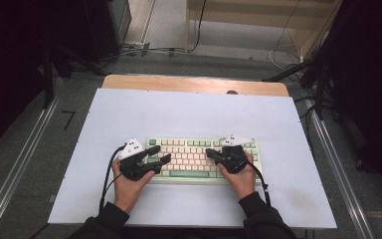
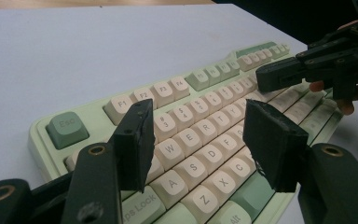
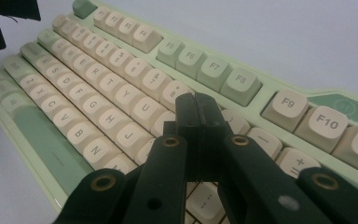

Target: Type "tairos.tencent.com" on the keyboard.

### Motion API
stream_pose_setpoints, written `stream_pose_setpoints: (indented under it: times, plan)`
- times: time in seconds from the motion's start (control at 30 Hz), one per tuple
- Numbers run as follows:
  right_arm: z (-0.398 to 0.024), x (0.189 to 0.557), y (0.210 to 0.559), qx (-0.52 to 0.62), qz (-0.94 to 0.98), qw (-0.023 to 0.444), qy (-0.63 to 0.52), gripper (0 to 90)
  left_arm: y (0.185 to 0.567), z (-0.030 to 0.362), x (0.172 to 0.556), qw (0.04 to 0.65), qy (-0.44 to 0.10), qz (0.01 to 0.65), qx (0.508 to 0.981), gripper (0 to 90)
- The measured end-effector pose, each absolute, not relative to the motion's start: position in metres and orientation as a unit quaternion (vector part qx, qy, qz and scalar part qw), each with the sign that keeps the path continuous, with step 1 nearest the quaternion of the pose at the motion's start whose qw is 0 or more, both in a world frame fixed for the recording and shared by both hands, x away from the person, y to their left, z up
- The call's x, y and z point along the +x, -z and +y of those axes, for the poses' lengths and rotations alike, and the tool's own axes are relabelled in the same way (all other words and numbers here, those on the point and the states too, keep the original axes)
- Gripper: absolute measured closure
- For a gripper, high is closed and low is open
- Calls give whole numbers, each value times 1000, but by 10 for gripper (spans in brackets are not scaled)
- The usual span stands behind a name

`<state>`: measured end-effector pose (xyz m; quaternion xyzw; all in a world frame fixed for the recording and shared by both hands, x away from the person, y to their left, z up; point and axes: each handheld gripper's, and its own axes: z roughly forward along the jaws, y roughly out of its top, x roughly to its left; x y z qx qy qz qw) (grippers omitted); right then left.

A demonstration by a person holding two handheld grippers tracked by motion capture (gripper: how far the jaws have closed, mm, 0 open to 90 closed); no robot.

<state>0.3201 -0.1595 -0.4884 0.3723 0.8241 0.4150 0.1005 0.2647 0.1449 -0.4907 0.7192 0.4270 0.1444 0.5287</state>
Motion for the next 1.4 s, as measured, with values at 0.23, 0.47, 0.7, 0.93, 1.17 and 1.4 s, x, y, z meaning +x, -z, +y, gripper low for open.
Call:
stream_pose_setpoints:
  times: [0.23, 0.47, 0.7, 0.93, 1.17, 1.4]
  plan:
    - [-158, 321, 490, 375, 831, 95, -399, 877, 491, 144, 265, 527, -144, 426, 721, 446]
    - [-163, 315, 477, 366, 814, 101, -440, 741, 491, 145, 265, 527, -145, 428, 720, 446]
    - [-175, 311, 467, 391, 775, 109, -484, 317, 491, 145, 265, 526, -145, 427, 721, 445]
    - [-182, 309, 466, 396, 773, 109, -484, 322, 492, 146, 266, 524, -145, 429, 721, 437]
    - [-181, 302, 465, 388, 780, 104, -481, 359, 491, 146, 266, 525, -145, 430, 720, 437]
    - [-179, 299, 465, 380, 784, 101, -480, 398, 491, 147, 266, 525, -145, 432, 719, 435]
